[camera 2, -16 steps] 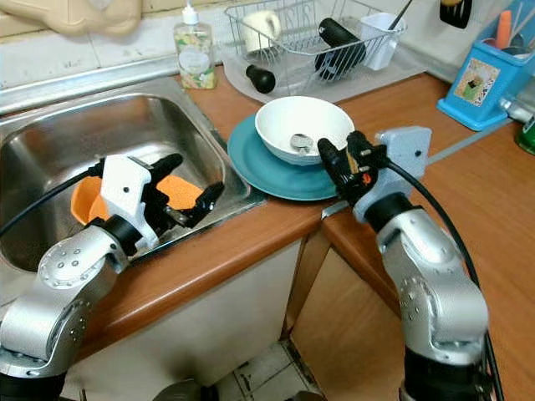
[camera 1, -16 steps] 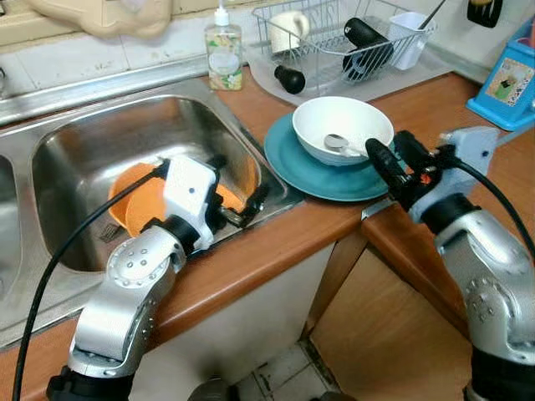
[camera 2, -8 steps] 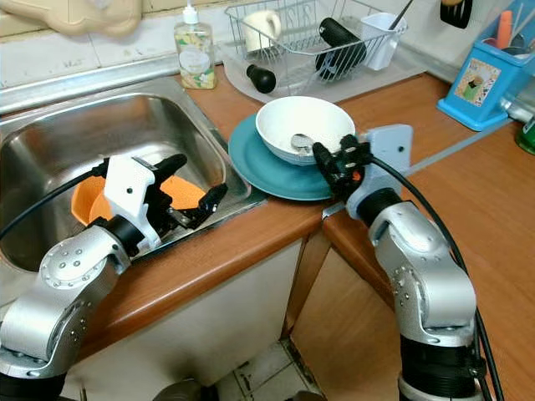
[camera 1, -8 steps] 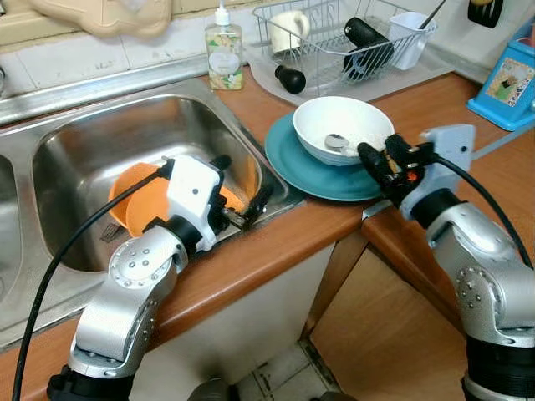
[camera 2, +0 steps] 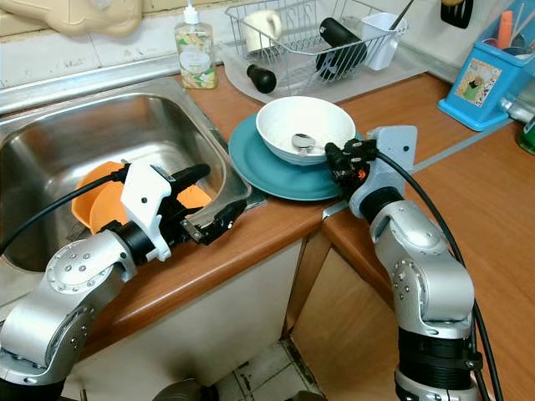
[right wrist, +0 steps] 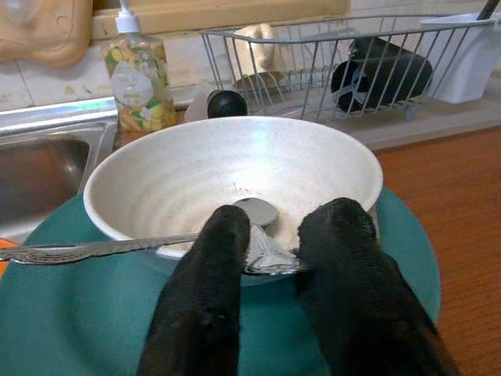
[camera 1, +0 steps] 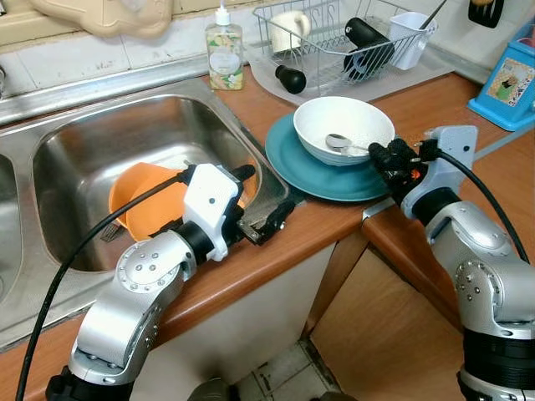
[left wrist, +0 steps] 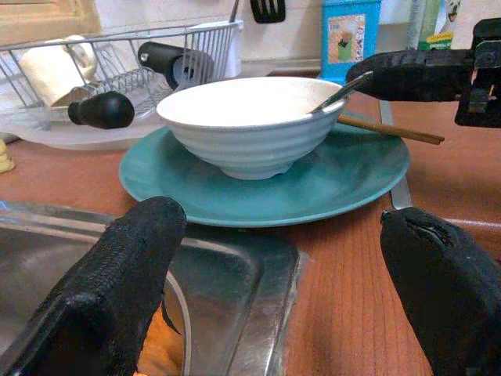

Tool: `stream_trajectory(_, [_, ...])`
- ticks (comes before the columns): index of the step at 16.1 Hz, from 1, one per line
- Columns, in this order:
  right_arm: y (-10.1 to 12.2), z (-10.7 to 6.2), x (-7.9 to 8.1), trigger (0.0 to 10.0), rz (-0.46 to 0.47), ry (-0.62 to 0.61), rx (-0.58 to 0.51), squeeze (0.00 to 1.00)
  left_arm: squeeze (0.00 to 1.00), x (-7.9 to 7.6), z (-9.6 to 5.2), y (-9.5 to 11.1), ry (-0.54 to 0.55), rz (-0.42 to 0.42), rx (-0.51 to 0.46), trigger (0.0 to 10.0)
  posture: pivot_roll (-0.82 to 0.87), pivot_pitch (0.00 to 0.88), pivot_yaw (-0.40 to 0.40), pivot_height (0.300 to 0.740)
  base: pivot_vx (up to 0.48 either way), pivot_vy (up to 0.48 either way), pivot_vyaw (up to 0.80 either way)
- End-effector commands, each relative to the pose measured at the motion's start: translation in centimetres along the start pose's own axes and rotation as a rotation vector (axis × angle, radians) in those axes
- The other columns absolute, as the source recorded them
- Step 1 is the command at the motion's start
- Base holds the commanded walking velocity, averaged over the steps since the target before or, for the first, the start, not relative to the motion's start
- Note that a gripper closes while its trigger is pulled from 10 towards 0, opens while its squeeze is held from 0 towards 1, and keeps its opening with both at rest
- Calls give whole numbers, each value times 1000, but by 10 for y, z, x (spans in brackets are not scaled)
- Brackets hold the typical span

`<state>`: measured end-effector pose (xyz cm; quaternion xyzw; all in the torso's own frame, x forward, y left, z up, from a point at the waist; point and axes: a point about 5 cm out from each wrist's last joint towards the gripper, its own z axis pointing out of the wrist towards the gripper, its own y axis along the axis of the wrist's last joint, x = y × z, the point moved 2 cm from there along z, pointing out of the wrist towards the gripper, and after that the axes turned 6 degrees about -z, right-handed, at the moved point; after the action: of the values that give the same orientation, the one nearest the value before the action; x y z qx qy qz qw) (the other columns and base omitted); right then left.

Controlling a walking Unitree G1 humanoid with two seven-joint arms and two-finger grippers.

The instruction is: Kitchen organization

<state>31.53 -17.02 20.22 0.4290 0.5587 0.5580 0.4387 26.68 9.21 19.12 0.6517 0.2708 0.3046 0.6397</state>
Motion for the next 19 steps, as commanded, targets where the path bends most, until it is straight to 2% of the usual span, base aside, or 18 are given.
stream_trajectory(1, [4,3,0,0,17,0,-14,0,0,-1,1,4,-8,14,-4,10000,-51,44,20,740,0,0,0])
stream_trajectory(8, [5,3,-2,0,49,-7,-21,0,0,-1,2,5,-4,14,-11,10000,-51,41,22,740,0,0,0])
stream_trajectory(11, [13,3,-6,0,54,-20,-56,0,0,5,3,10,30,61,-24,10000,-50,40,22,740,0,0,0])
stream_trajectory(13, [29,3,-4,0,71,16,-122,0,0,12,7,19,69,135,-55,10000,-51,40,22,740,0,0,0])
stream_trajectory(16, [51,1,3,0,115,88,-212,0,0,16,13,35,88,348,-90,10000,-53,38,20,740,0,0,0])
stream_trajectory(17, [57,1,12,0,115,158,-223,0,0,18,17,40,78,506,-65,10000,-53,38,20,740,0,0,0])
stream_trajectory(18, [60,0,19,0,103,214,-219,0,0,18,20,43,60,593,-57,10000,-52,39,15,740,0,0,0])
stream_trajectory(19, [61,0,22,0,100,233,-217,0,0,18,21,45,61,604,-61,10000,-51,38,15,740,0,0,0])
